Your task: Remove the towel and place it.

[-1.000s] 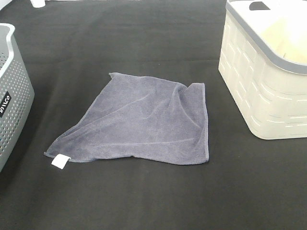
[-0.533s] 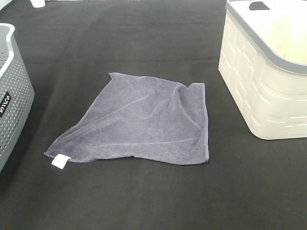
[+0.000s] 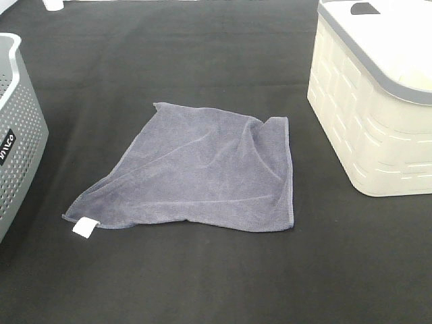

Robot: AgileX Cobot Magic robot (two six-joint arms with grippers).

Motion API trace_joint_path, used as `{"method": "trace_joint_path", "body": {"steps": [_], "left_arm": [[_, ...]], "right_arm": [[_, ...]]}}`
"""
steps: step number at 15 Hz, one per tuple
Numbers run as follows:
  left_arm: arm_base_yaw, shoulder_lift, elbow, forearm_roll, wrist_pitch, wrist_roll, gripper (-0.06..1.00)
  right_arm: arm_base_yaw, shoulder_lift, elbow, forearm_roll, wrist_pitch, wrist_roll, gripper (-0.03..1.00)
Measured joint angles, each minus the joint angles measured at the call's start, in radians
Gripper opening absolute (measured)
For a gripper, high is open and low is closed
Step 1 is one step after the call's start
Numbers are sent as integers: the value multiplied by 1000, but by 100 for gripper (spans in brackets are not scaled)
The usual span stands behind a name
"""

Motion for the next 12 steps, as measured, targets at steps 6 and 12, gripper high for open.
{"method": "trace_joint_path", "body": {"steps": [6, 12], "left_arm": [[0, -329, 456, 73, -56, -47, 82], [0, -620, 732, 133, -212, -75, 82]], "right_arm": [[0, -256, 418, 0, 3, 0, 63], [0, -507, 713, 6, -74, 1, 63]]}}
